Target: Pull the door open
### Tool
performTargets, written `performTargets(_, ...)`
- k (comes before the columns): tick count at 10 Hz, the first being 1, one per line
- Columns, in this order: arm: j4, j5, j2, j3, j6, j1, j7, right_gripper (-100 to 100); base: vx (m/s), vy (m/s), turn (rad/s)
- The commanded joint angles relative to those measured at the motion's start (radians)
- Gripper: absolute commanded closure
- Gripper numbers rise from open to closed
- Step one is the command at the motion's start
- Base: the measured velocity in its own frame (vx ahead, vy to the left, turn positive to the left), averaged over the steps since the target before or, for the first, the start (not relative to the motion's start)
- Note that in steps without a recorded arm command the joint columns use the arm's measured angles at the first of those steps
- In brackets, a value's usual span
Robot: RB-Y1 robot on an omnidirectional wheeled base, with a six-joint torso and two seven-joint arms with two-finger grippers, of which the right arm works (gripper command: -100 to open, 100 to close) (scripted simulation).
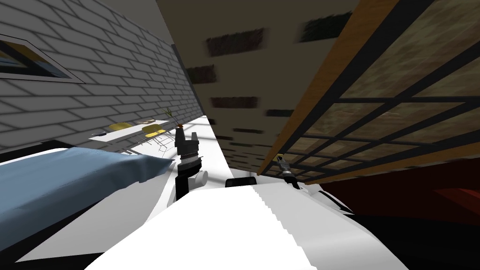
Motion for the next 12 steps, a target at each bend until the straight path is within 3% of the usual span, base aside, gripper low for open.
performTargets(1,-0.001,-0.004,0.000,0.001,0.001,0.000,-0.029,100,-0.013,-0.002,0.021)
performTargets(12,-0.012,-0.036,-0.003,0.013,0.007,0.003,-0.263,100,-0.023,-0.010,0.030)
